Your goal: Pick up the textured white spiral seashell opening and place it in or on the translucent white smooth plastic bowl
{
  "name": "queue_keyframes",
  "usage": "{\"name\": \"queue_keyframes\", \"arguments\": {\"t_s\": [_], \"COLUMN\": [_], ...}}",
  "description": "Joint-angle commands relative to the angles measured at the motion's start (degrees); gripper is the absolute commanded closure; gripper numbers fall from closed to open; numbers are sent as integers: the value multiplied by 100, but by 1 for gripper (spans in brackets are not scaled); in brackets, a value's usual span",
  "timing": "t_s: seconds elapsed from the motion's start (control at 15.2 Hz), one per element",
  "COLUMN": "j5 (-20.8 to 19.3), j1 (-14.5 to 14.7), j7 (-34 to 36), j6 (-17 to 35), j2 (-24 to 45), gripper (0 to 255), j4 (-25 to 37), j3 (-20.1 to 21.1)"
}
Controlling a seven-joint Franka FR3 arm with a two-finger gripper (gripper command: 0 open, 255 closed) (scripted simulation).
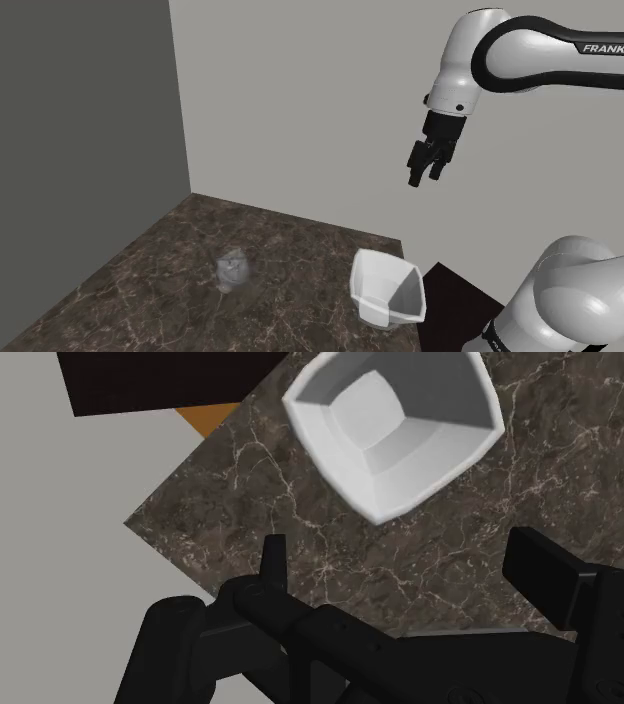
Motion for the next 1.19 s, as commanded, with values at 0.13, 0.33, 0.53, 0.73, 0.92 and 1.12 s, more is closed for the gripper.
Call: {"name": "queue_keyframes", "arguments": {"t_s": [0.13, 0.33, 0.53, 0.73, 0.92, 1.12], "j5": [81, 164, 192, 152, 30, -184], "j1": [70, 157, 221, 265, 296, 326], "j7": [162, 409, 665, 942, 1247, 1588], "j6": [294, 724, 1131, 1507, 1843, 2127], "j2": [276, 737, 1247, 1799, 2390, 3017], "gripper": [0, 0, 0, 0, 0, 0], "j4": [17, 98, 245, 458, 735, 1076], "j3": [210, 523, 831, 1133, 1421, 1688]}}
